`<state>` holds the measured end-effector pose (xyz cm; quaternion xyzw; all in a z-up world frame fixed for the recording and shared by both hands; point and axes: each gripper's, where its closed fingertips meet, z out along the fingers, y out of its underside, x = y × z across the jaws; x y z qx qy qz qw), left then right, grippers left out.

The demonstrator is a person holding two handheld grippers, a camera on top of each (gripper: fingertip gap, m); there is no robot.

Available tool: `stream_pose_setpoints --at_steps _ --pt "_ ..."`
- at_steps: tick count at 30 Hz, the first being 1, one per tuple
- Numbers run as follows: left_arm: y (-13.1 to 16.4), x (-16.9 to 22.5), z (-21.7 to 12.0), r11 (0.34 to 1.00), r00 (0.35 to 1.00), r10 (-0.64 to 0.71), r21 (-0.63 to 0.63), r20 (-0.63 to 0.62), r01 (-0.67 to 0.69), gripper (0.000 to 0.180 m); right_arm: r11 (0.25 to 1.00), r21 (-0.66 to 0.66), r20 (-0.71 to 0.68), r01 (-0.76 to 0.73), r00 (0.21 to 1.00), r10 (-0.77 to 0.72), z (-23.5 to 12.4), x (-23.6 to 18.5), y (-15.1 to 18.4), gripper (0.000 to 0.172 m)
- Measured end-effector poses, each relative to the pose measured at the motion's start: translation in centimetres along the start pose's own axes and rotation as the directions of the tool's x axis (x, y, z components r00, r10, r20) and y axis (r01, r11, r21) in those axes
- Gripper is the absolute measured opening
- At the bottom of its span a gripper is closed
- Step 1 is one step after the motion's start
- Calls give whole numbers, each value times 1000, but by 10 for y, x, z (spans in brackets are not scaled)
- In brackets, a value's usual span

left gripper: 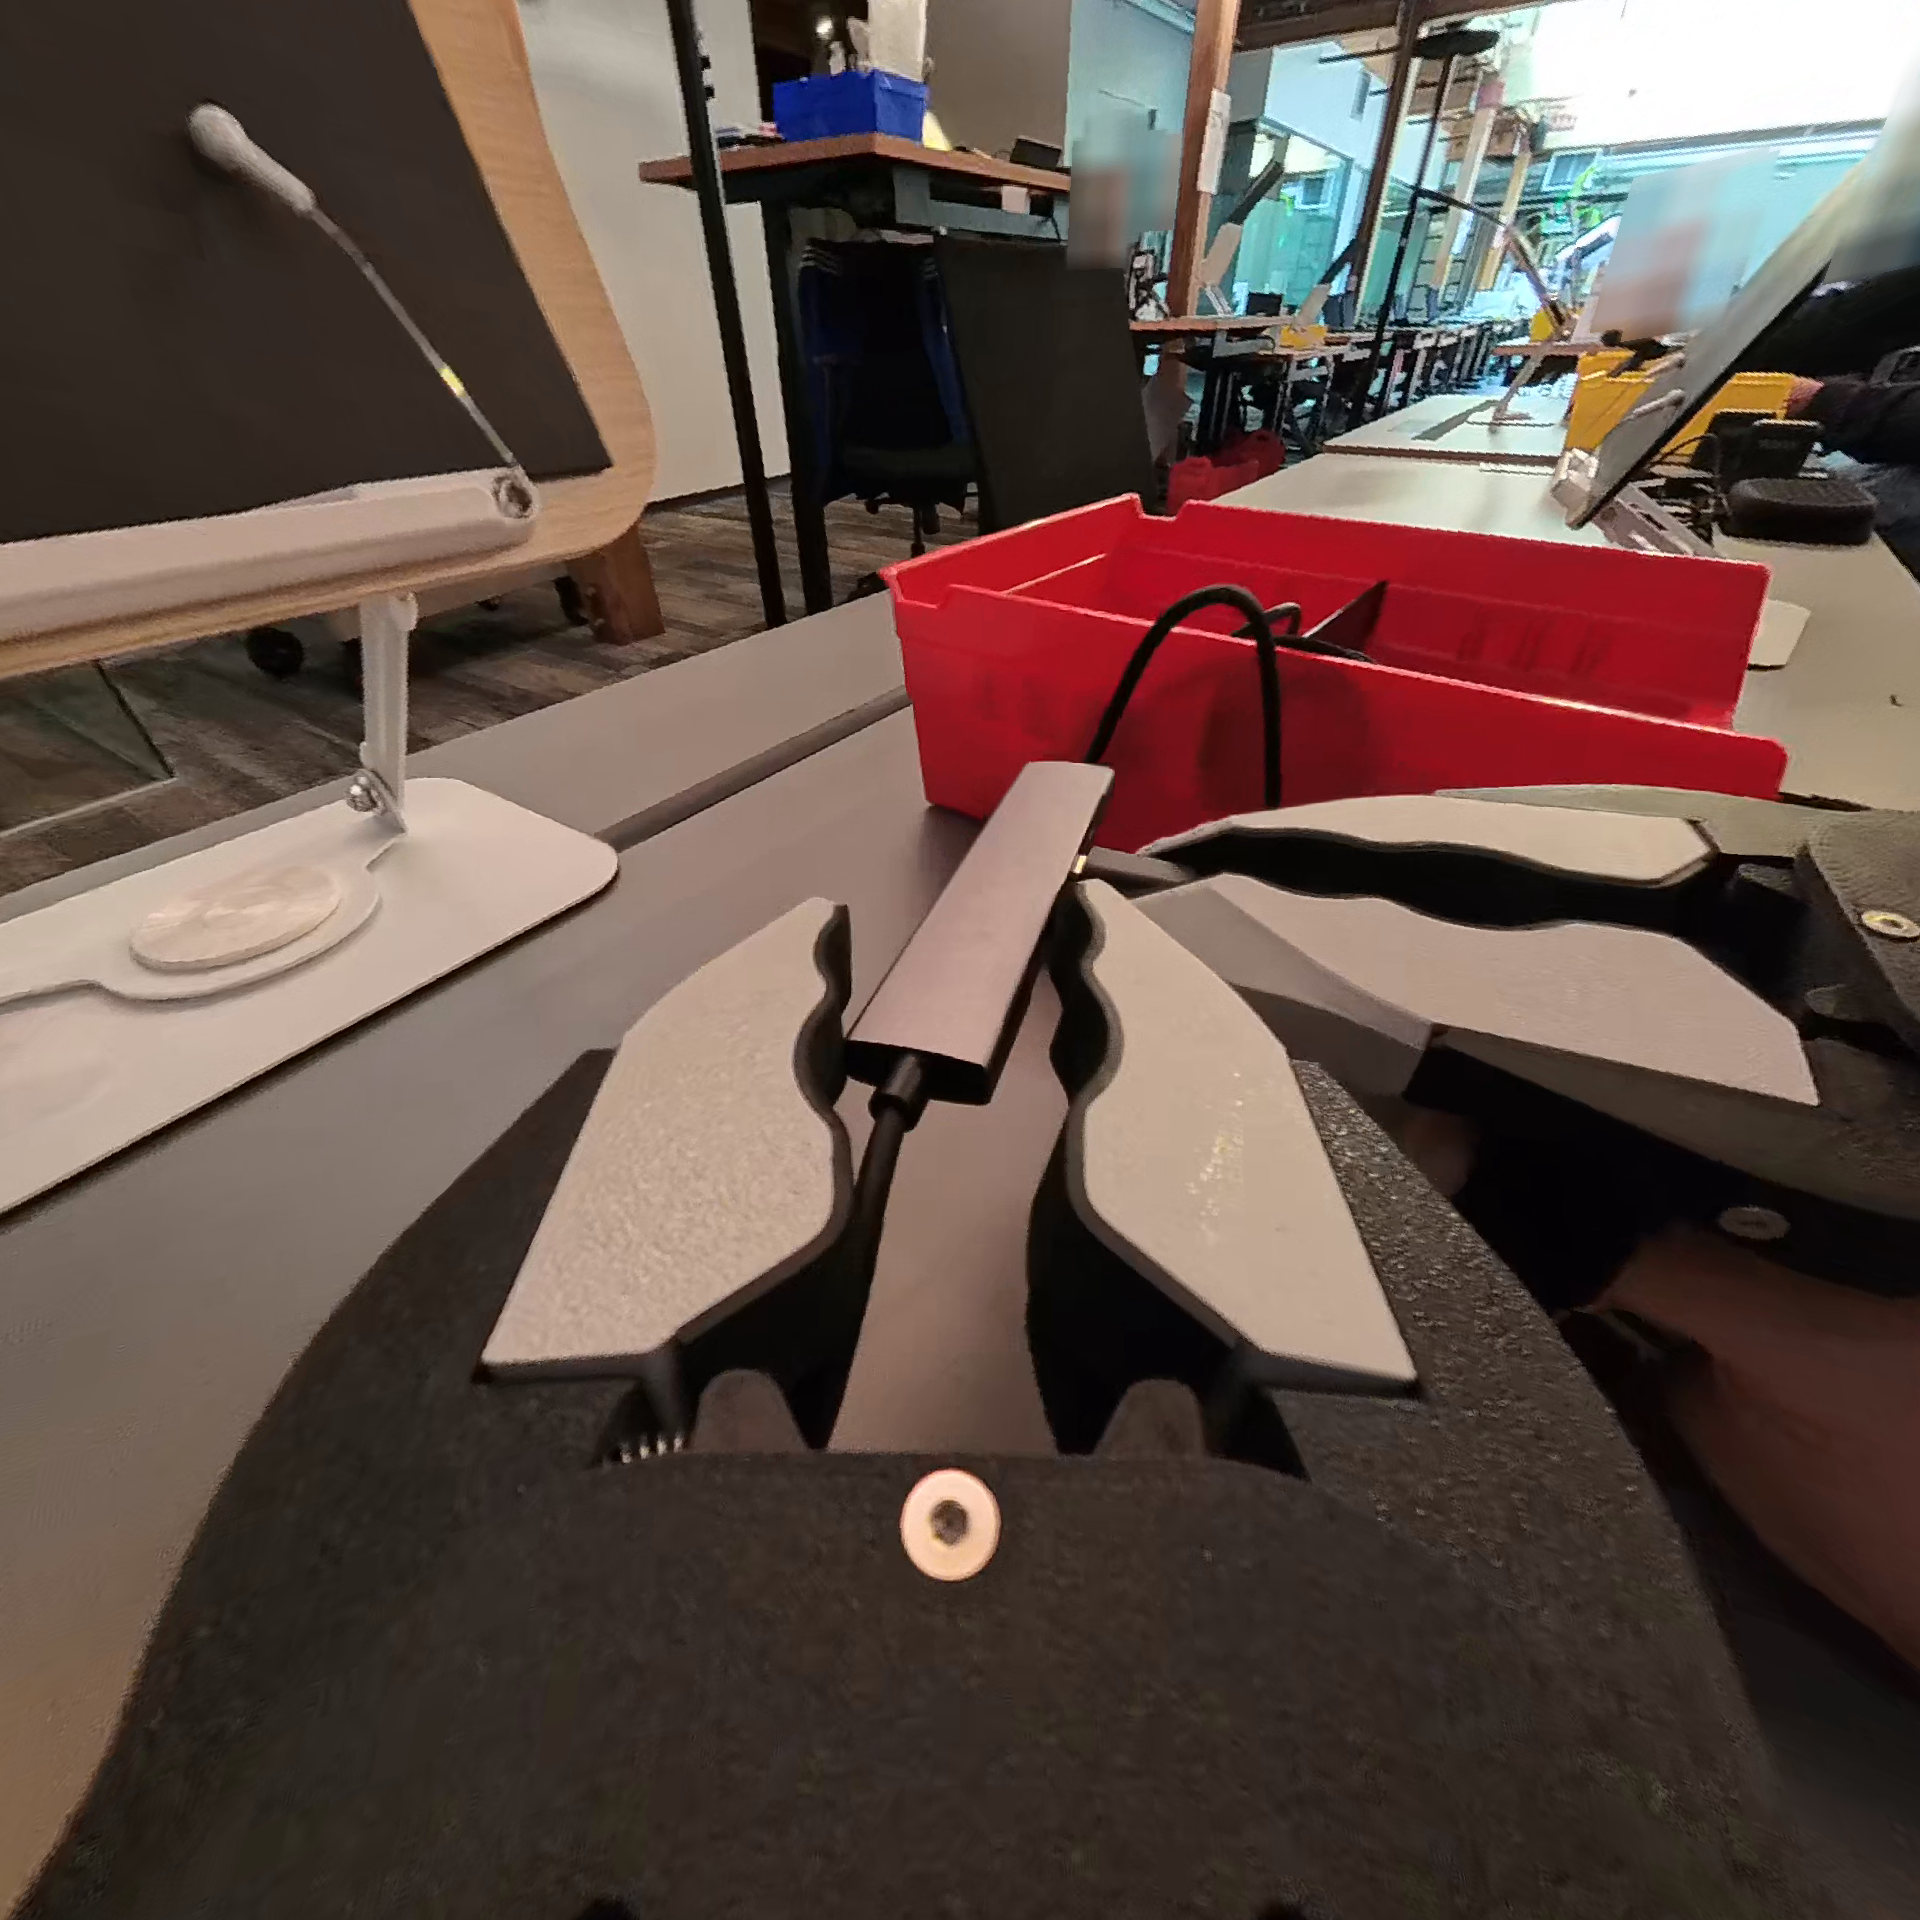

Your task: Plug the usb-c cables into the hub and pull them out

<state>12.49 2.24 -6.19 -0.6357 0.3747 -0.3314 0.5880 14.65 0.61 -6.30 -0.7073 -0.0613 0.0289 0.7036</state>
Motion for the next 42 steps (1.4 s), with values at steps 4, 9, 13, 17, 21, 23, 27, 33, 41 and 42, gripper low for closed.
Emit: stream_pose_setpoints --at_steps 4,9,13,17,21,23,27,33,41,42 --pt "-1 9 1 1000 998 -6 3 -69 6 36 1000 5 16 11 1000 -11 -9 3 -1 13" --pt "1 17 4 999 995 30 -13 -93 -31 36 999 -18 26 37 999 -37 -16 8 3 13" --pt "1 19 6 996 996 80 -35 -44 -82 36 998 -38 -25 47 999 -48 -17 11 5 13" --pt "1 21 8 996 996 79 -41 -37 -80 37 998 -51 -63 33 997 -36 -17 14 7 13" --pt "7 -26 -4 998 967 50 -54 249 -38 27 1000 7 19 15 1000 -15 -23 5 -1 13" --pt "-15 -23 -16 989 990 -107 113 95 96 26 997 37 8 71 997 -71 -31 6 -7 13" --pt "-7 -14 -8 999 993 4 34 116 -8 26 999 8 -5 35 999 -35 -28 14 -2 13" --pt "-11 -21 -13 991 993 -100 94 61 94 25 1000 7 94 -25 995 24 -24 5 -8 13" --pt "-22 -32 -24 969 983 -172 188 59 158 25 995 -76 499 62 866 -16 -28 -36 -109 12" --pt "-22 -30 -23 971 985 -163 184 57 150 25 995 -88 546 43 838 12 -29 -34 -127 12"
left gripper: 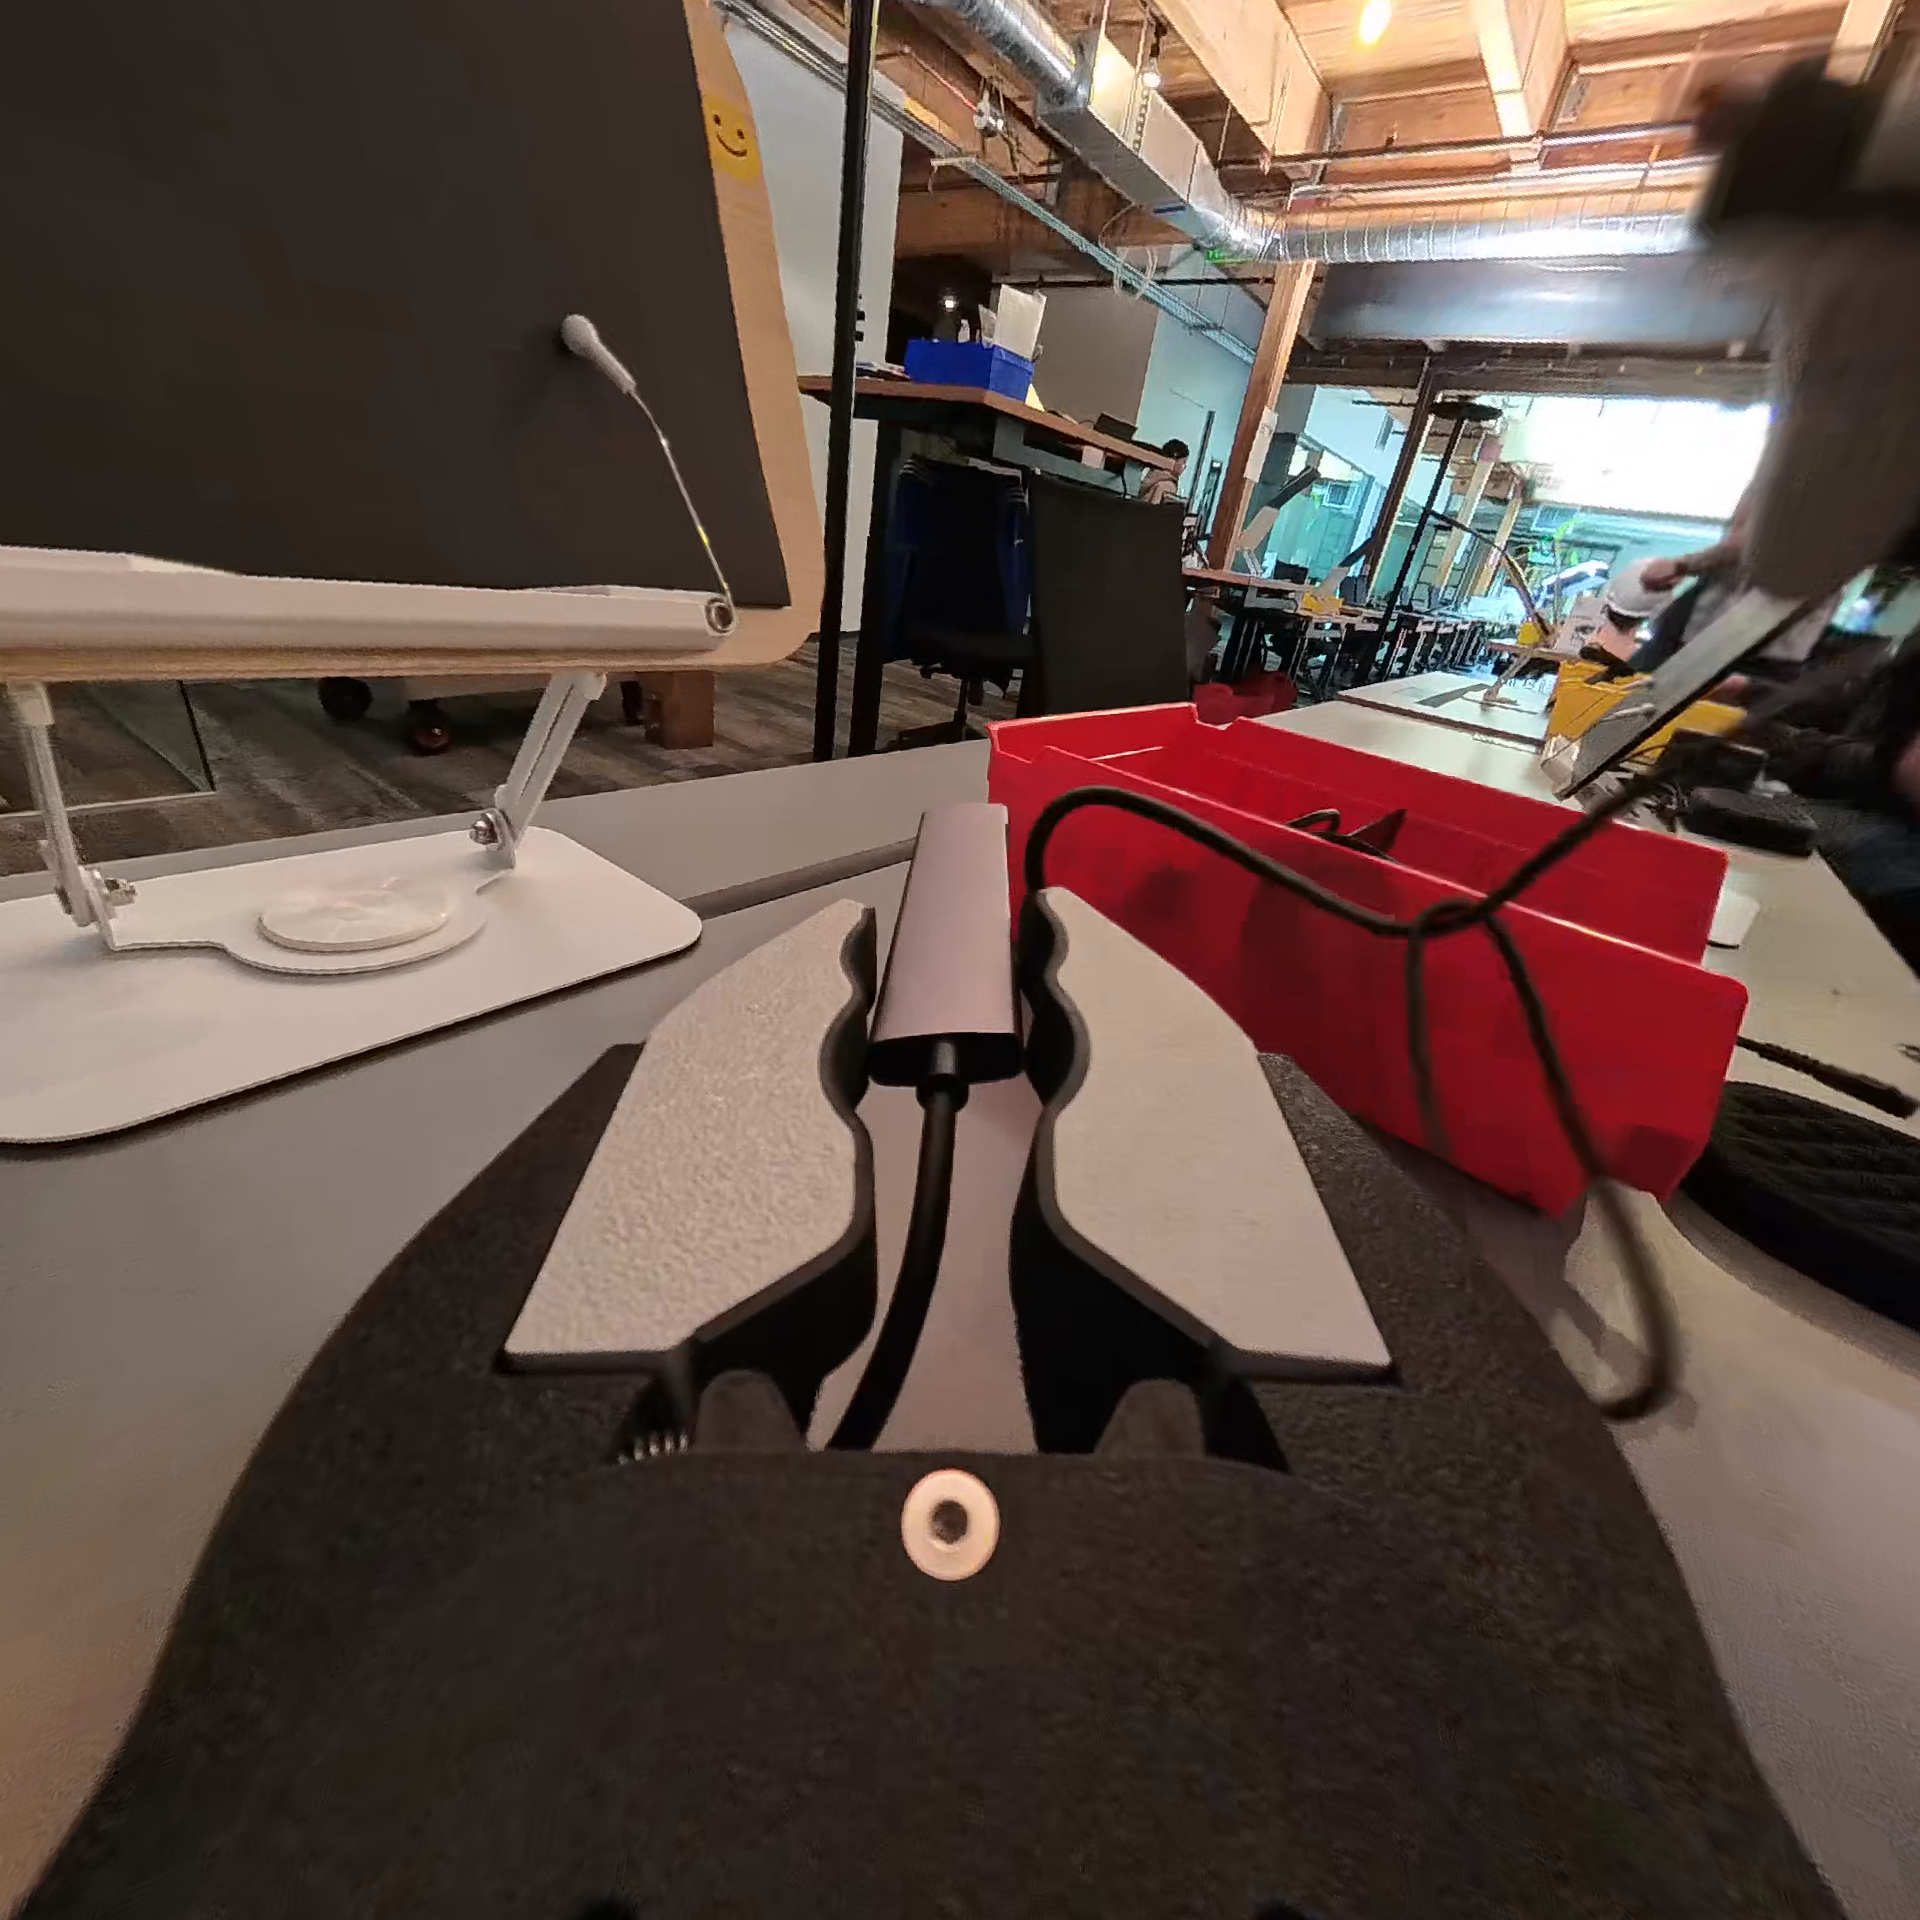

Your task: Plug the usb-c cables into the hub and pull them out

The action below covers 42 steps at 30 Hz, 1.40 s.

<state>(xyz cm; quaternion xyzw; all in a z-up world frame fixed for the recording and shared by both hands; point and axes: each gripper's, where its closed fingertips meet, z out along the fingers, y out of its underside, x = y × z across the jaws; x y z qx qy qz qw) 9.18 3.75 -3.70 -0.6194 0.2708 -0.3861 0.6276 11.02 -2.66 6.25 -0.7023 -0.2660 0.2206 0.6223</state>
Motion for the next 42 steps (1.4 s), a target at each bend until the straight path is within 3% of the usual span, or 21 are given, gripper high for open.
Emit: stream_pose_setpoints --at_steps 9,15,20,25,31,35,38,40,42 --pt "4 6 7 999 1000 24 -21 -17 -25 25 991 118 168 -65 985 44 -73 33 -146 12" --pt "2 4 5 1000 1000 11 -10 -14 -11 25 996 63 48 -64 997 61 -114 83 -160 12" --pt "3 4 5 1000 1000 3 -12 -17 -3 25 989 -40 -14 -144 989 144 -131 118 -113 13" --pt "6 8 7 999 999 28 -29 -19 -29 25 935 -184 -1 -304 951 309 -129 139 -25 13" --pt "8 8 8 998 999 39 -40 -18 -40 25 783 -335 132 -524 797 590 -116 131 56 13" --pt "9 9 8 998 999 44 -45 -19 -45 25 689 -490 17 -534 785 619 -114 148 121 13" --pt "9 9 9 998 999 47 -49 -20 -48 25 544 -634 -112 -550 761 639 -121 156 175 14" --pt "10 9 9 998 999 46 -52 -21 -47 25 490 -625 -114 -607 693 712 -121 156 179 14" --pt "10 9 9 997 999 48 -52 -23 -49 25 496 -596 -84 -631 664 743 -121 159 167 14"
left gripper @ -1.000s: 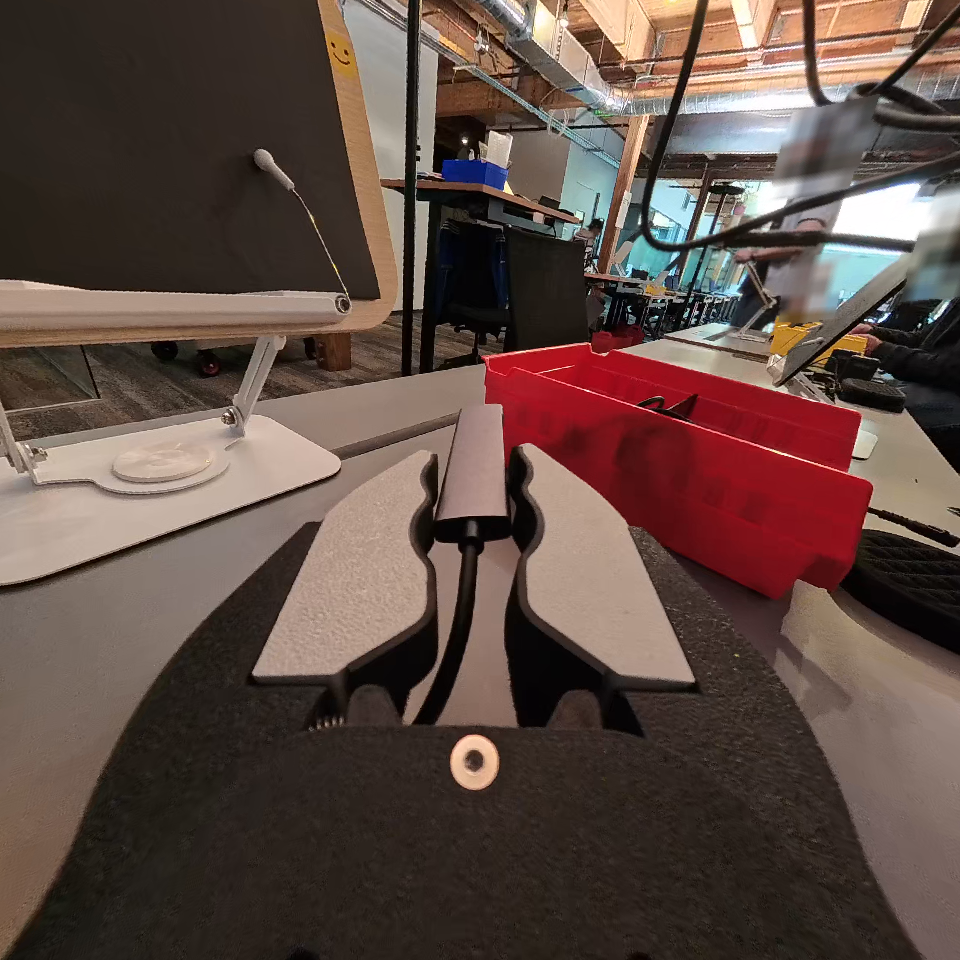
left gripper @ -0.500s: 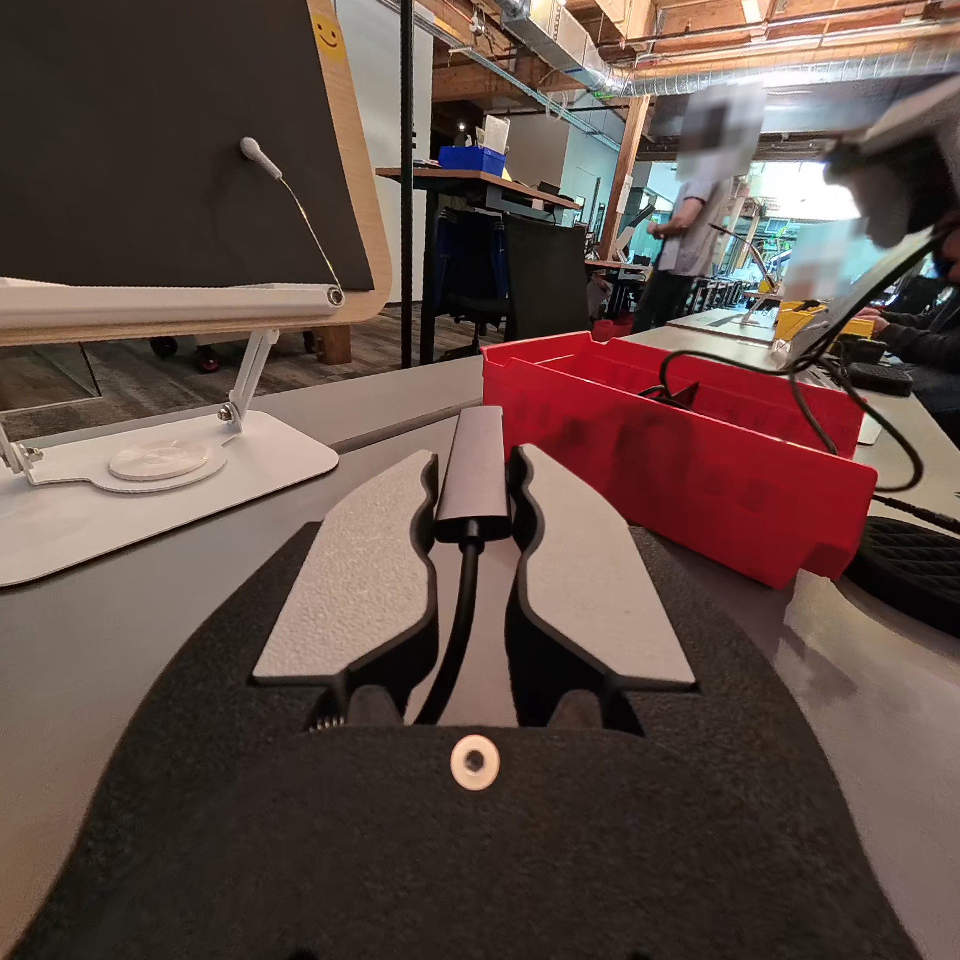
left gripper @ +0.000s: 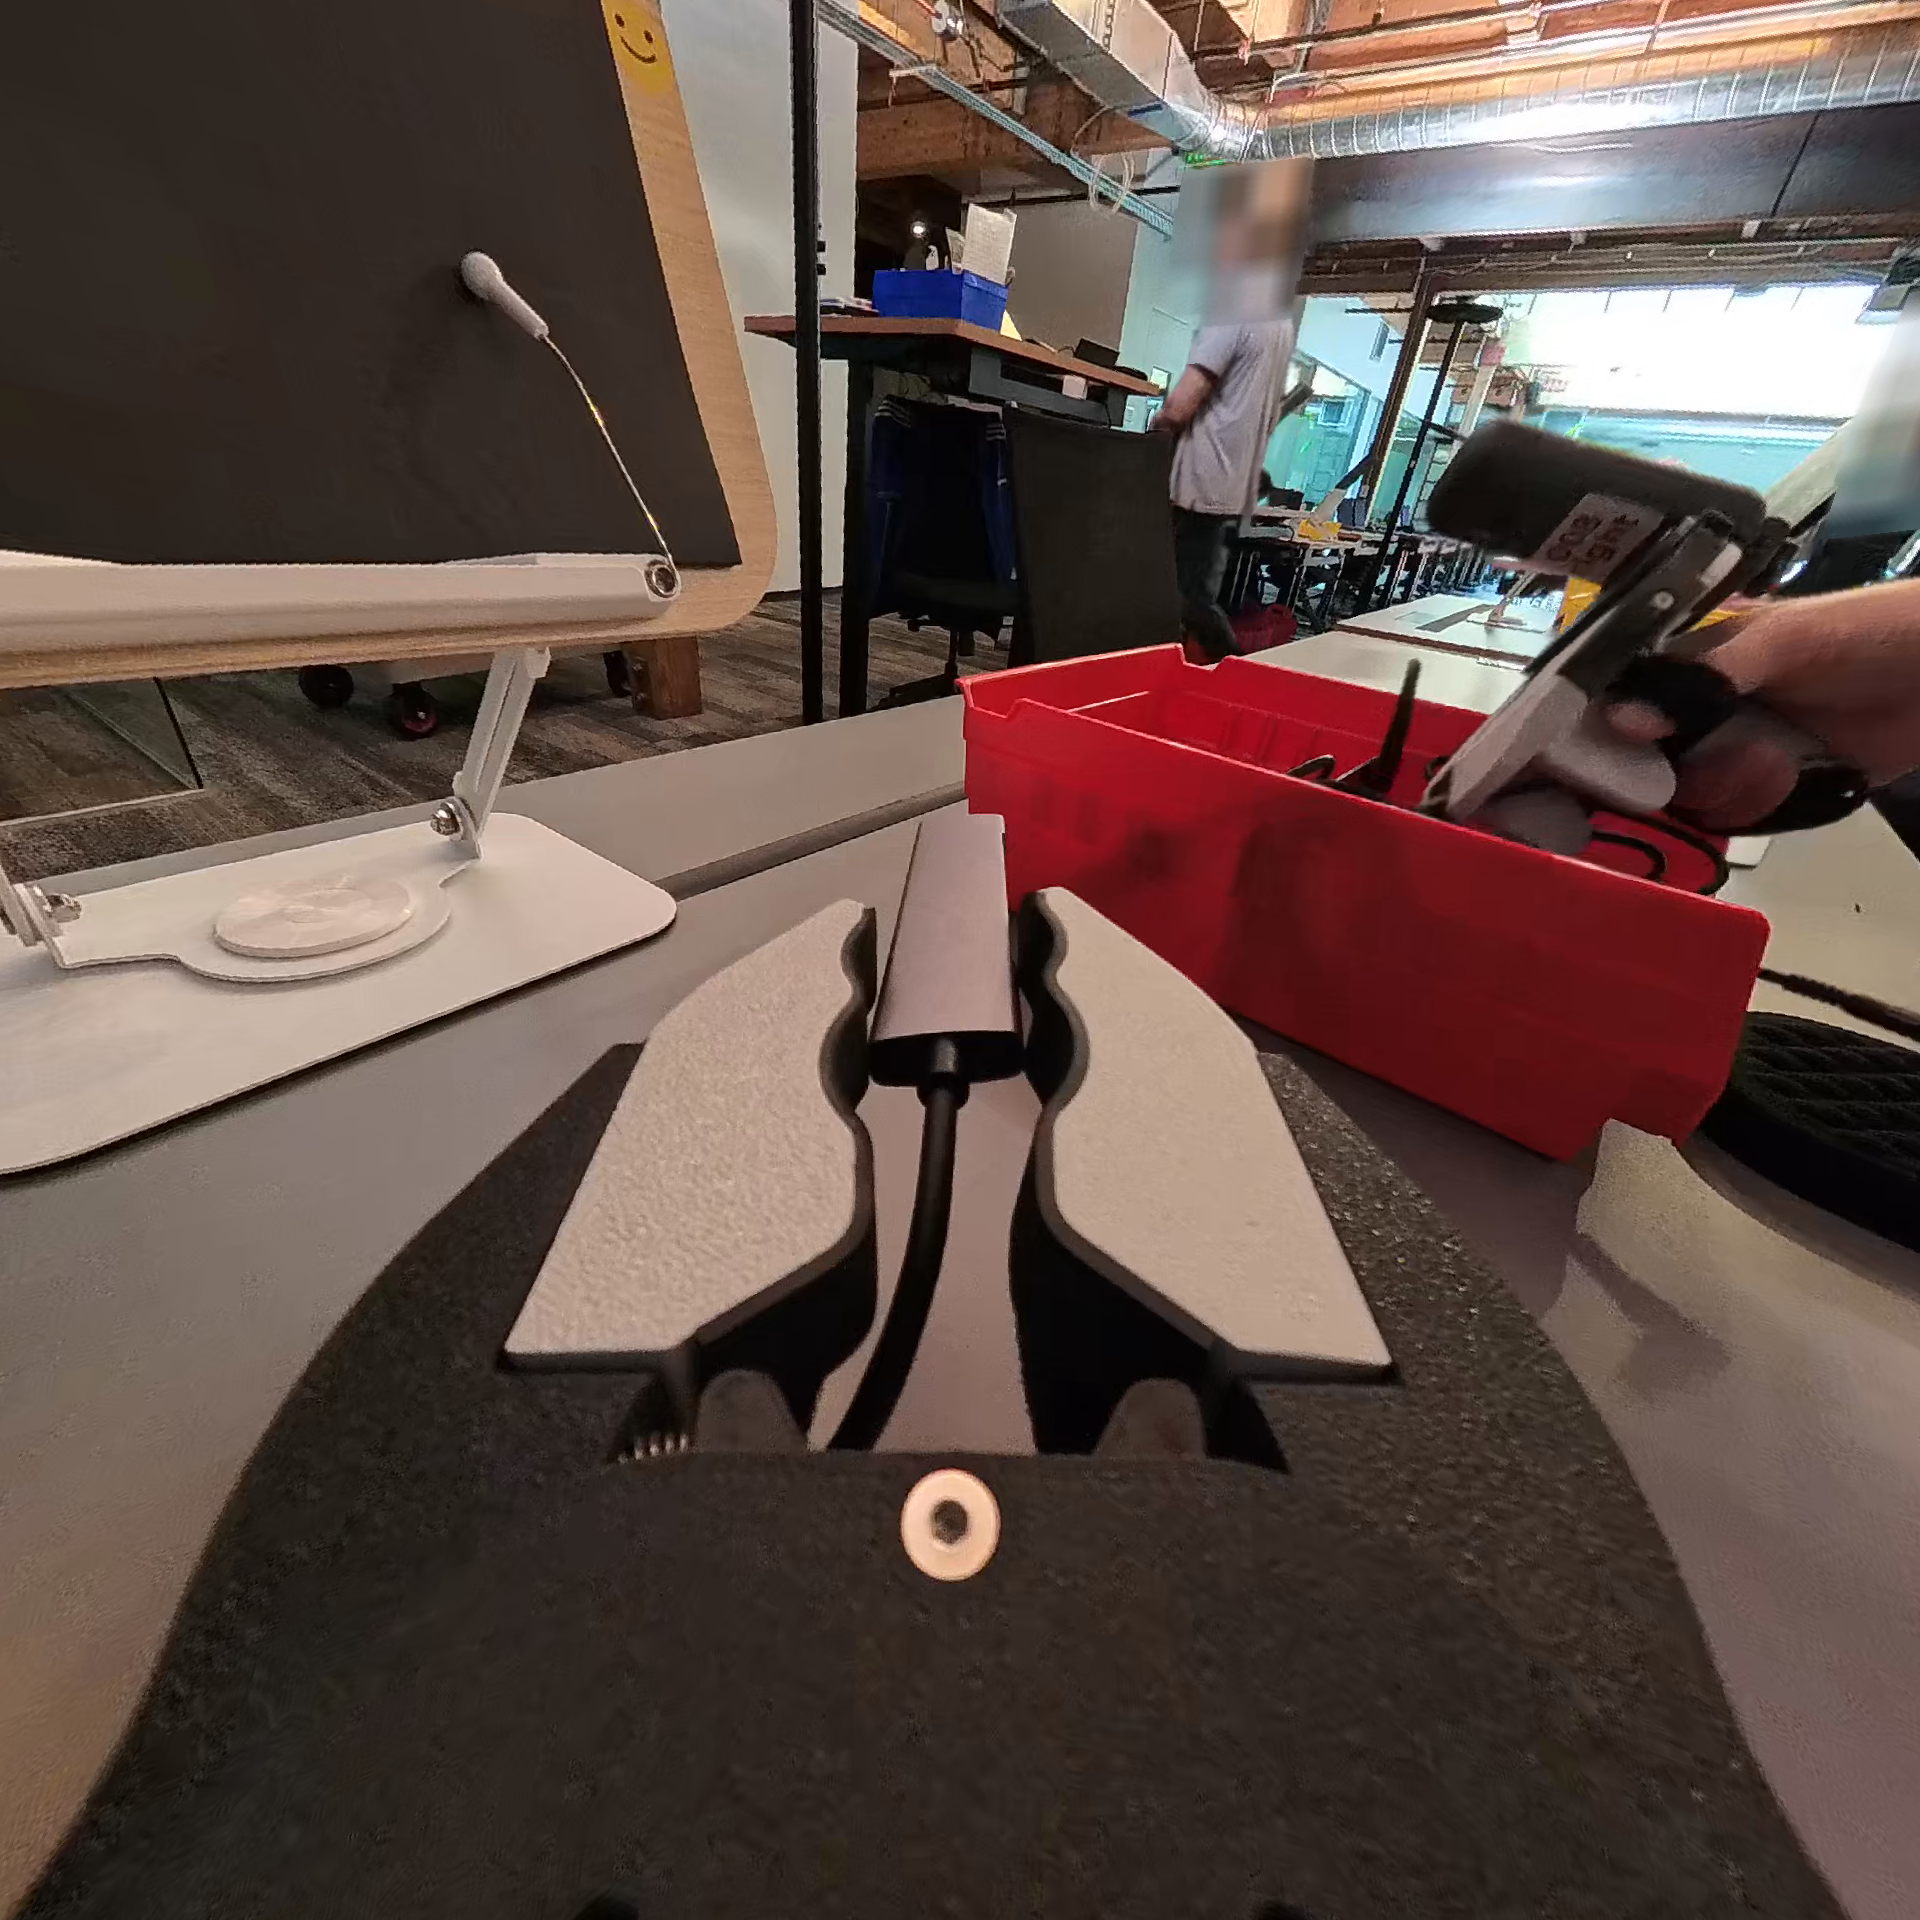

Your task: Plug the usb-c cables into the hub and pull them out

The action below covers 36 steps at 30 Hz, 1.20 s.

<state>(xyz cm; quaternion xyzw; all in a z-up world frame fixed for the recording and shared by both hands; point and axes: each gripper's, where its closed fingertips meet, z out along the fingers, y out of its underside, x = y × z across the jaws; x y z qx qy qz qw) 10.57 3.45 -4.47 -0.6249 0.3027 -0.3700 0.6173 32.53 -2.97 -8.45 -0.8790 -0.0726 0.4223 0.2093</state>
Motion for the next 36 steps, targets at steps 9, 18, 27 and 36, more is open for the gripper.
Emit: stream_pose_setpoints --at_steps 9,18,27,36 --pt "4 3 3 999 999 36 -30 -3 -36 25 985 -51 10 163 987 -163 -62 -57 -15 45" --pt "0 7 2 998 998 64 -7 -9 -65 25 768 -458 -529 447 557 -640 -97 -2 13 12" --pt "-20 49 -4 968 960 248 82 -129 -239 25 352 -287 -335 891 251 -908 11 -115 9 45" --pt "-25 62 -17 974 955 217 115 -203 -197 25 -112 -347 -210 931 -194 -958 105 -149 -28 48"
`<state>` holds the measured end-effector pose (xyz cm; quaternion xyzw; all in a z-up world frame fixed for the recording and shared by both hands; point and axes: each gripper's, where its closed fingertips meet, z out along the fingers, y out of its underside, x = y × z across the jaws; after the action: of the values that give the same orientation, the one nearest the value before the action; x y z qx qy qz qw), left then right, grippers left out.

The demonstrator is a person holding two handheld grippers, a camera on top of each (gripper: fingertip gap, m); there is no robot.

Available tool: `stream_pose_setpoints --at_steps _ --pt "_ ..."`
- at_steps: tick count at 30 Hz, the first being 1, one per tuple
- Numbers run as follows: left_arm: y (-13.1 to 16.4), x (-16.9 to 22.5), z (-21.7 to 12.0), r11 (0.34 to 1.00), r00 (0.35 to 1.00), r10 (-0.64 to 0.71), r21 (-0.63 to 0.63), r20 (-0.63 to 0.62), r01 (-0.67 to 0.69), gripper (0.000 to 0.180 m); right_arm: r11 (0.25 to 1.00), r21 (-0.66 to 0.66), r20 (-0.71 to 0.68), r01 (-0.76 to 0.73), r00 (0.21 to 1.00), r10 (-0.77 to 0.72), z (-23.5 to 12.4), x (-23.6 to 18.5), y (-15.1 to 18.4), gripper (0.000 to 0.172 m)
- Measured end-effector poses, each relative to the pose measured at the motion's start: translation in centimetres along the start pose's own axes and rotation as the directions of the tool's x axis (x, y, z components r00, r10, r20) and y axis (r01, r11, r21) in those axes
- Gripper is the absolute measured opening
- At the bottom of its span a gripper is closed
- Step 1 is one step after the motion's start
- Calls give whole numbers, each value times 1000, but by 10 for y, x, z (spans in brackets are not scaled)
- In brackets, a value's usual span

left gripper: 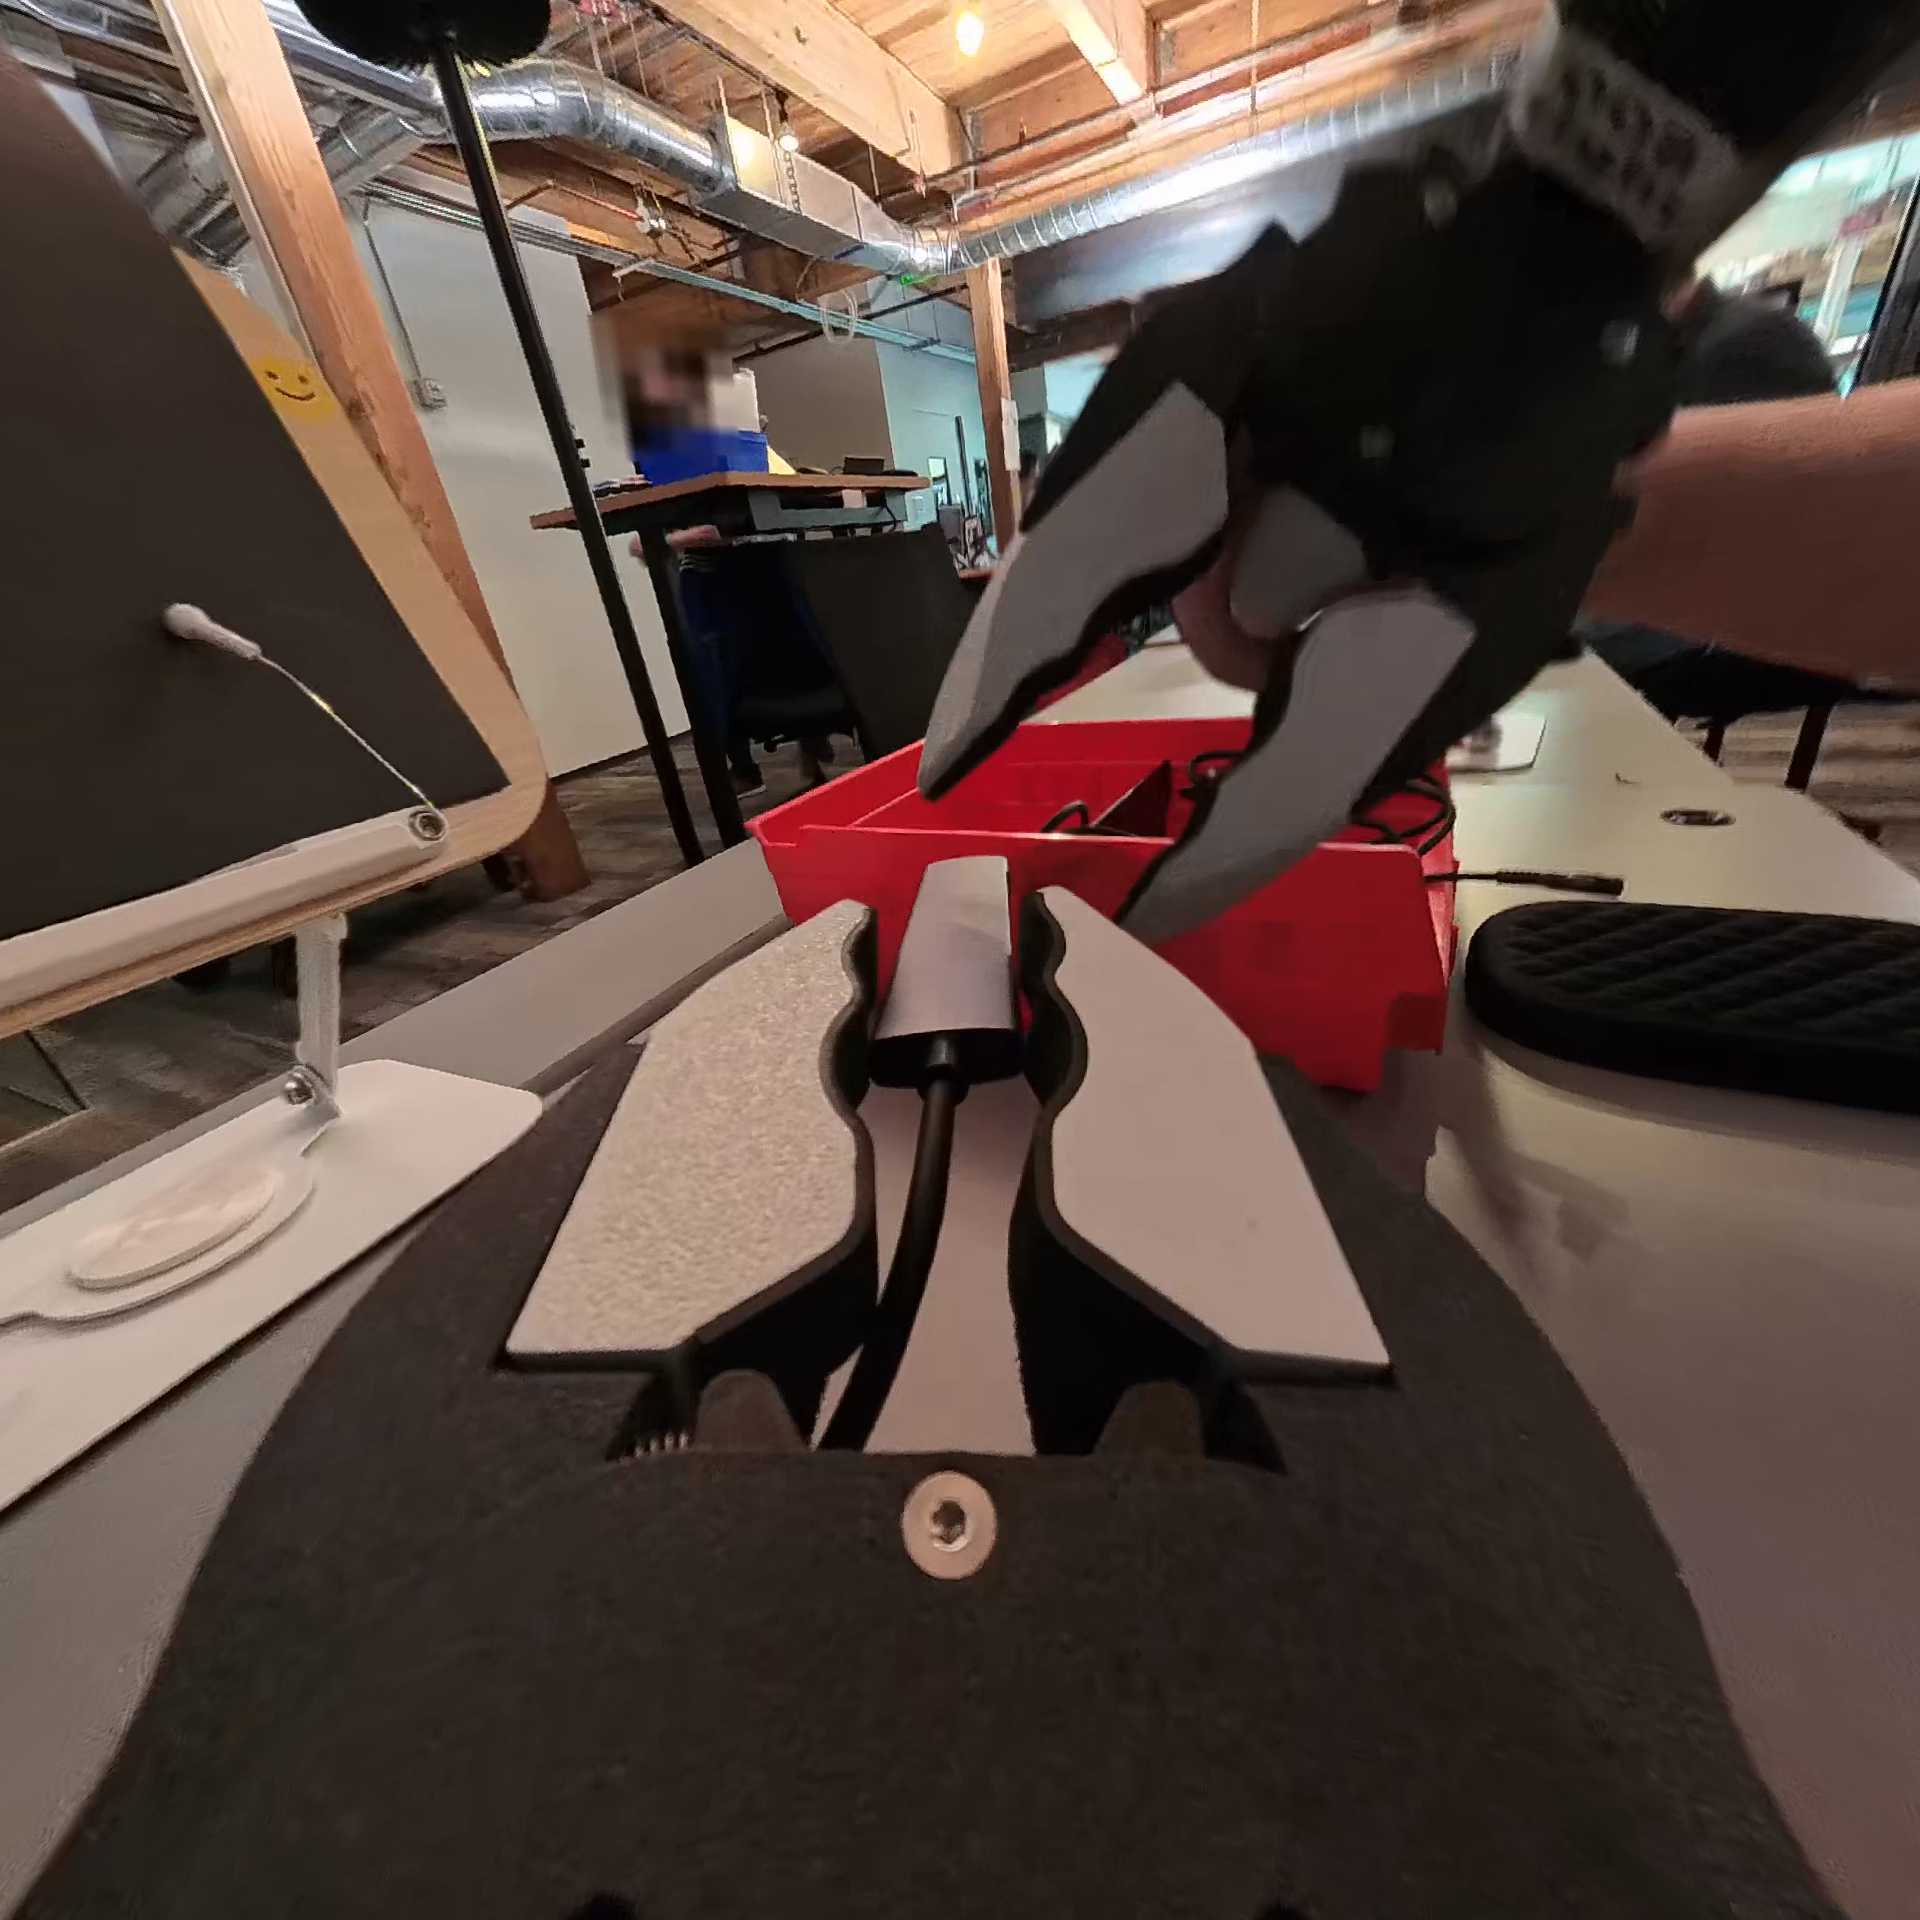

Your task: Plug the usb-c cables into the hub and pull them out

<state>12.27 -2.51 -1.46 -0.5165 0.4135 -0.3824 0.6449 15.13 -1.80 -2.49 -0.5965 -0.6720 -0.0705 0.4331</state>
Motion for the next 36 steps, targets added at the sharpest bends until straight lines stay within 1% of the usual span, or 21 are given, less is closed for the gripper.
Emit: stream_pose_setpoints --at_steps 2,5,6,7,9,11,12,13,14,16,18,21,23,26,28,29,32,34,36 --pt "-6 -2 -3 999 999 -32 39 -10 32 25 995 -10 -55 96 994 -97 10 -1 -3 51" --pt "-9 1 -3 998 998 -39 53 -41 41 25 993 33 -118 115 987 -111 16 4 -11 46" --pt "-9 2 -1 998 998 -40 49 -47 43 25 992 36 -125 120 985 -115 16 6 -12 40" --pt "-7 2 0 998 997 -51 44 -51 53 25 990 38 -135 139 982 -133 14 7 -14 24" --pt "-10 2 -1 992 992 -104 71 -74 109 25 976 28 -168 215 964 -207 12 6 -17 17" --pt "-10 1 -3 979 976 -183 74 -115 192 25 948 -33 -230 317 921 -315 10 7 -17 10" --pt "-12 -2 -4 971 972 -206 96 -118 217 30 933 -60 -251 356 899 -359 10 7 -17 9" --pt "-14 -9 -7 964 970 -226 123 -84 236 44 924 -84 -271 373 884 -381 9 8 -15 10" --pt "-16 -18 -9 960 971 -238 145 -39 241 59 924 -113 -299 366 874 -382 8 14 -11 10" --pt "-22 -28 -17 957 973 -231 186 21 223 68 936 -132 -352 327 867 -352 -1 28 -2 10" --pt "-28 -39 -25 955 970 -225 222 96 199 78 954 -130 -393 271 869 -301 -17 44 7 9" --pt "-27 -46 -33 958 965 -210 229 157 171 81 969 -123 -466 216 849 -248 -59 77 15 10" --pt "-21 -47 -31 967 966 -194 199 169 160 79 981 -104 -463 163 865 -193 -94 99 24 9" --pt "-12 -46 -24 972 966 -196 164 168 169 77 990 -128 -399 56 911 -103 -144 124 55 9" --pt "-10 -45 -20 976 969 -184 146 162 161 76 981 -195 -360 11 929 -82 -167 133 84 10" --pt "-10 -44 -18 978 971 -177 141 162 155 75 971 -239 -340 -12 938 -72 -173 134 101 10" --pt "-8 -41 -13 981 974 -166 126 153 147 73 929 -367 -275 -41 959 -67 -171 128 152 10" --pt "-4 -38 -10 985 977 -154 103 150 140 73 903 -428 -235 -46 970 -62 -156 120 182 10" --pt "-1 -36 -8 988 979 -141 82 148 130 72 889 -453 -184 -59 983 -29 -132 109 206 10"
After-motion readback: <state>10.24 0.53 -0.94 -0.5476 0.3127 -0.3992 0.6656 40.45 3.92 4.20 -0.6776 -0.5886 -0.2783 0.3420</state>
